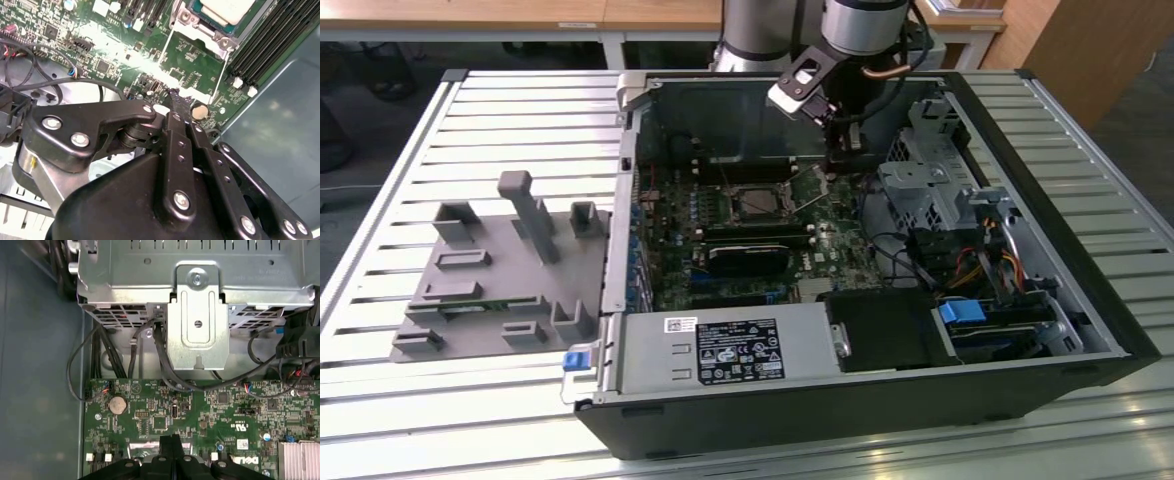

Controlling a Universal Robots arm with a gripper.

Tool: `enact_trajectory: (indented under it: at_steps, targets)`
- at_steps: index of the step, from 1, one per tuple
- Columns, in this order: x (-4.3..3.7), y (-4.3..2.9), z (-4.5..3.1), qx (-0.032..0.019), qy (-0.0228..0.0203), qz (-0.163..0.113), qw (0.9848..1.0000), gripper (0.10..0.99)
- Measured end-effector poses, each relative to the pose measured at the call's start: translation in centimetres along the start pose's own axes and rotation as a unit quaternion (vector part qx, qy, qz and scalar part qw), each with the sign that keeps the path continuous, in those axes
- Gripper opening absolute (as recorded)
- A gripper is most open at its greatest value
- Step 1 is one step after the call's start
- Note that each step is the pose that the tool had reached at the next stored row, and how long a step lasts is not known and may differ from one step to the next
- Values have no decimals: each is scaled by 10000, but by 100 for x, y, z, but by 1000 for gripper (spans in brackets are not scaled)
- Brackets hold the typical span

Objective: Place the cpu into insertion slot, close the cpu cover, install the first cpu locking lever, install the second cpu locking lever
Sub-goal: 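Close the cpu cover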

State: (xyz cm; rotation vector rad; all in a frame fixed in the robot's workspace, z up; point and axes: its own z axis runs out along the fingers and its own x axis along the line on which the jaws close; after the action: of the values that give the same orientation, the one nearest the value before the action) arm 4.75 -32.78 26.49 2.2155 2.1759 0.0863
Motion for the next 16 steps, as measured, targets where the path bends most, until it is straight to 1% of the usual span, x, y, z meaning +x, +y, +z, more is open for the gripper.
enact_trajectory:
  at_steps: [2,6,8,13,16]
  targets:
    - [0,7,14,9,0,-1,10000,106]
    - [4,4,66,26,0,-5,10000,106]
    - [19,16,83,40,-1,-5,10000,106]
    - [83,25,113,42,1,-26,10000,106]
    - [99,57,140,50,2,-37,10000,106]
